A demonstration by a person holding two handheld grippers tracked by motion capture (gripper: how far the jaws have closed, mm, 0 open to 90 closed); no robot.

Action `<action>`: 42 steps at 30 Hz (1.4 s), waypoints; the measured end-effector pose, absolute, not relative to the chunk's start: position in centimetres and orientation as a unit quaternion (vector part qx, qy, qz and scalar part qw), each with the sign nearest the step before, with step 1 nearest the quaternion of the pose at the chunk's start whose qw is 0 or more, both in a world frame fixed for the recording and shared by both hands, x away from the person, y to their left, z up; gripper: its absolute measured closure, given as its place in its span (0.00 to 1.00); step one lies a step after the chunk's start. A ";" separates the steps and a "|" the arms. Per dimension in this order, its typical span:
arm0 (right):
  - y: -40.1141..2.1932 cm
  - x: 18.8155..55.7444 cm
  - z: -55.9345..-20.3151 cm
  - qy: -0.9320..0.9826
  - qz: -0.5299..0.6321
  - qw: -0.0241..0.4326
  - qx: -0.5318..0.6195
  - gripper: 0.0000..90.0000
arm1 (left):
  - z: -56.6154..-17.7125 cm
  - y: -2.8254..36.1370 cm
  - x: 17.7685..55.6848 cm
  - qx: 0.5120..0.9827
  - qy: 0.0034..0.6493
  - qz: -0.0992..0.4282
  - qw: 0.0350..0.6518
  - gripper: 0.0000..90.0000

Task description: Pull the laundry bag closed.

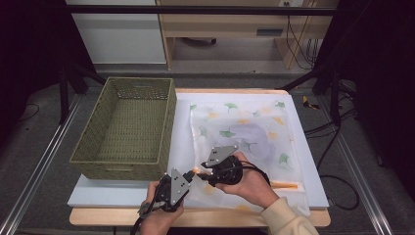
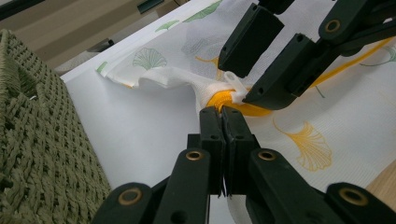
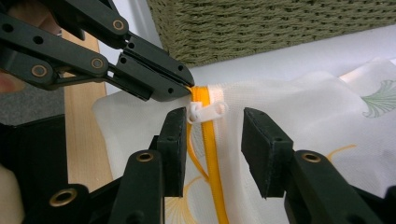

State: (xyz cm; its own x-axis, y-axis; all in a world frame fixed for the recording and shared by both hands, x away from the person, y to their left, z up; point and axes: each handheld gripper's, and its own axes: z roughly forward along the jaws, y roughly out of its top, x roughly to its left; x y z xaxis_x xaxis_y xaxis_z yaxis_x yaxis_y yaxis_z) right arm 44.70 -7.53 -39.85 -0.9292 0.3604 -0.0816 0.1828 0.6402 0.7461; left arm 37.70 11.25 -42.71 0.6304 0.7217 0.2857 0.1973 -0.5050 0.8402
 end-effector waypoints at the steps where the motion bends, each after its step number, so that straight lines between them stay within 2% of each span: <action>1: -7.5 44.7 -39.9 0.900 0.396 0.110 0.147 0.68 | -42.7 11.2 37.7 0.806 0.285 0.321 0.408 0.98; 11: -7.0 44.7 -40.2 0.905 0.384 0.112 0.143 0.71 | -42.7 11.3 37.7 0.806 0.287 0.319 0.409 0.98; 27: -7.4 43.3 -40.8 0.903 0.377 0.150 0.139 0.74 | -42.8 11.4 37.9 0.806 0.295 0.316 0.404 0.98; 42: -6.8 43.2 -41.4 0.902 0.379 0.145 0.148 0.86 | -42.9 11.3 37.9 0.808 0.296 0.312 0.404 0.98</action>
